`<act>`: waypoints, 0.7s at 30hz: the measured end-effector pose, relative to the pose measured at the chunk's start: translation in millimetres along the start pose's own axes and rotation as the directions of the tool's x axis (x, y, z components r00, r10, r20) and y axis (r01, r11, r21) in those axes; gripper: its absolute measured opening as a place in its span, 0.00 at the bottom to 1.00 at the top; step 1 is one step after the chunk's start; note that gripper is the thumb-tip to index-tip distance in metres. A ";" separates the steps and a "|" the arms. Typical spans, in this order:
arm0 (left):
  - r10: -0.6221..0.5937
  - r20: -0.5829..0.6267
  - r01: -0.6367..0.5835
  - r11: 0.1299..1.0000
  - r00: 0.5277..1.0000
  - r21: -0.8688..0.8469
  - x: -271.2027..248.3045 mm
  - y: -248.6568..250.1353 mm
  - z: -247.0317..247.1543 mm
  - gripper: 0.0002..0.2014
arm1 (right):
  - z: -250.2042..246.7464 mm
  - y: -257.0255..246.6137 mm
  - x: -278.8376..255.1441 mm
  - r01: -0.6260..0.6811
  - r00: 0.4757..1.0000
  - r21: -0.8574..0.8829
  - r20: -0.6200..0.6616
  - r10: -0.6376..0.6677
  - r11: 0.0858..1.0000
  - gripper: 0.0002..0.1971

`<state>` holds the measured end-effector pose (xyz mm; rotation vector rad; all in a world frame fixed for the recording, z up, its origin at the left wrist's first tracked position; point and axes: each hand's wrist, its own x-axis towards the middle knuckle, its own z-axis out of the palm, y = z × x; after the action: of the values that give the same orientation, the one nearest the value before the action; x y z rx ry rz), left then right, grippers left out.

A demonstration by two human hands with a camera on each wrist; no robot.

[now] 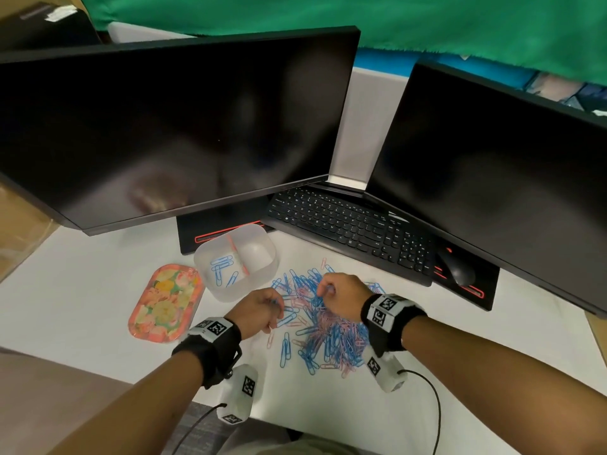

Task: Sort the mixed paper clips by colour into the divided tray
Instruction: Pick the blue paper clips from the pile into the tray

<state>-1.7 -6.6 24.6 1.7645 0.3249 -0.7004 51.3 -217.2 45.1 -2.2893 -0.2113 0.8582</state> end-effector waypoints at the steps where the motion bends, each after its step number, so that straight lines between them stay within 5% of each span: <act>1: -0.017 -0.006 0.017 1.000 1.000 0.022 -0.8 -1.9 0.1 0.02 | 7.2 -3.0 -0.5 0.026 0.999 -0.018 0.028 -0.025 1.000 0.12; 3: -0.019 -0.035 0.026 0.979 0.999 0.202 -1.0 -8.7 2.0 0.06 | 21.0 -6.9 0.2 0.064 0.997 -0.043 0.053 -0.062 0.997 0.13; 6: 0.022 -0.057 0.013 0.835 0.998 0.550 -6.3 -15.8 11.7 0.12 | 34.2 -10.3 3.6 0.063 0.998 0.001 0.030 -0.063 0.998 0.13; 12: -0.005 -0.041 0.036 0.584 0.999 0.811 -17.0 -21.8 32.0 0.14 | 35.8 -15.7 10.1 0.048 0.999 0.051 0.012 -0.049 0.998 0.11; 17: -0.002 -0.068 0.056 0.601 0.998 0.797 -15.6 -23.7 28.8 0.09 | 30.8 -20.1 11.3 0.073 0.997 0.048 -0.011 -0.073 0.996 0.11; 21: 0.073 -0.092 0.010 0.728 0.993 0.686 -18.0 -22.9 16.2 0.06 | 25.3 -28.6 11.3 0.069 0.997 0.081 -0.036 -0.066 0.994 0.09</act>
<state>-33.1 -12.4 15.0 2.5247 0.1027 -0.7514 46.2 -177.7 43.6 -2.2058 -0.2330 0.7801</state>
